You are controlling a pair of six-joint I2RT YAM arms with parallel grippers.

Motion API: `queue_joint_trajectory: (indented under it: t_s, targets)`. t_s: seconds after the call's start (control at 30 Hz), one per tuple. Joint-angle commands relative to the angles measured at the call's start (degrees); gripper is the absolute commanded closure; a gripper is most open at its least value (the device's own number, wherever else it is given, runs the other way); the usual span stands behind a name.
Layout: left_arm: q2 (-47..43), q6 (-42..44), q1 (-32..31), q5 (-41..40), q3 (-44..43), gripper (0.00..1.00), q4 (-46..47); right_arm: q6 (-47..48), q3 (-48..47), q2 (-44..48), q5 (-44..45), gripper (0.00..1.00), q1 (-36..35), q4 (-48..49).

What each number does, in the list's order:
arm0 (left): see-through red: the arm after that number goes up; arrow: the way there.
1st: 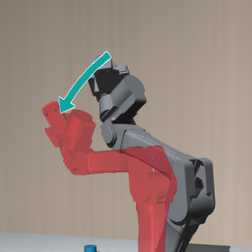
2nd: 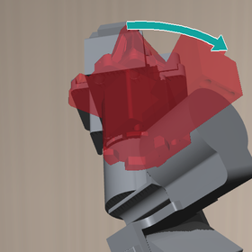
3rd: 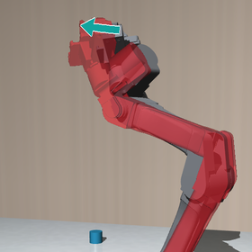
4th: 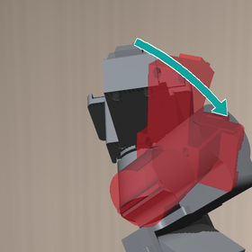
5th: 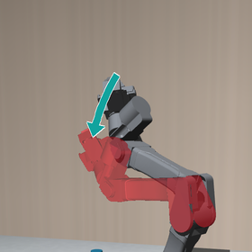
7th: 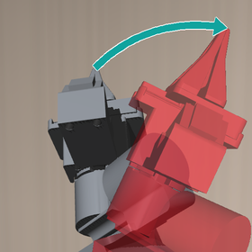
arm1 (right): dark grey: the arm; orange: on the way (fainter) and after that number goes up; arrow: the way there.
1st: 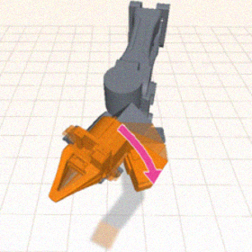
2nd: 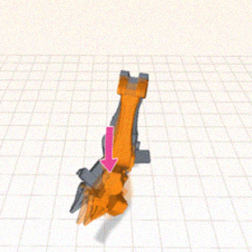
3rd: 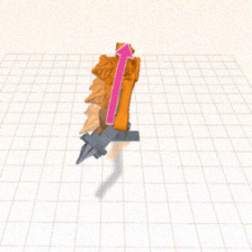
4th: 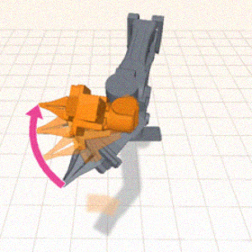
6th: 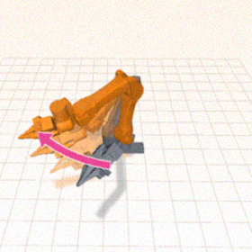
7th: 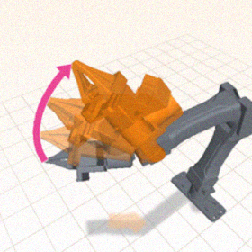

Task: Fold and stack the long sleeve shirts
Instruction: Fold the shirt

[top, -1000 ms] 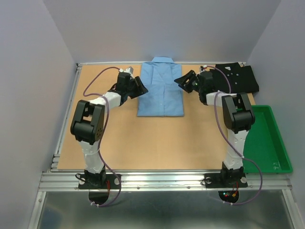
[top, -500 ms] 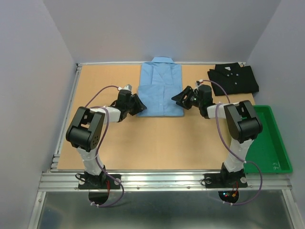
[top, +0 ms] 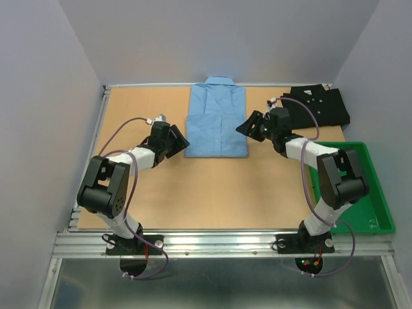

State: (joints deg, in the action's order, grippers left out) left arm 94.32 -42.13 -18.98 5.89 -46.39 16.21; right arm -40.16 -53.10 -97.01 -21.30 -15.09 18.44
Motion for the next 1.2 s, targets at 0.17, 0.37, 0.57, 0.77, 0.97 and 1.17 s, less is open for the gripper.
queue_joint_trajectory:
  t_s: [0.17, 0.37, 0.57, 0.77, 0.97, 1.17]
  targets:
    - [-17.84, 10.11, 2.10, -13.61, -2.56, 0.03, -16.11, 17.91, -17.63, -3.08, 16.10, 0.40, -12.05, -12.27]
    - [-29.00, 19.26, 4.30, -23.63, -2.49, 0.01, -24.73, 25.22, -31.43, -14.94, 26.12, 0.40, -17.77, -15.97]
    - [-36.22, 21.30, 4.66, -27.77, 4.89, 0.01, -23.68, 27.86, -43.11, -27.41, 29.12, 0.40, -21.11, -17.90]
    - [-37.64, 21.65, 4.66, -25.94, 8.77, 0.01, -20.69, 28.74, -43.94, -32.45, 29.56, 0.40, -24.72, -18.26]
    - [-35.88, 21.30, 4.66, -24.53, 7.98, 0.01, -19.63, 27.42, -30.59, -27.45, 26.66, 0.40, -27.96, -20.02]
    - [-37.37, 20.16, 4.57, -18.64, 8.16, 0.01, -19.64, 32.95, -12.05, -14.63, 23.24, 0.39, -30.70, -24.84]
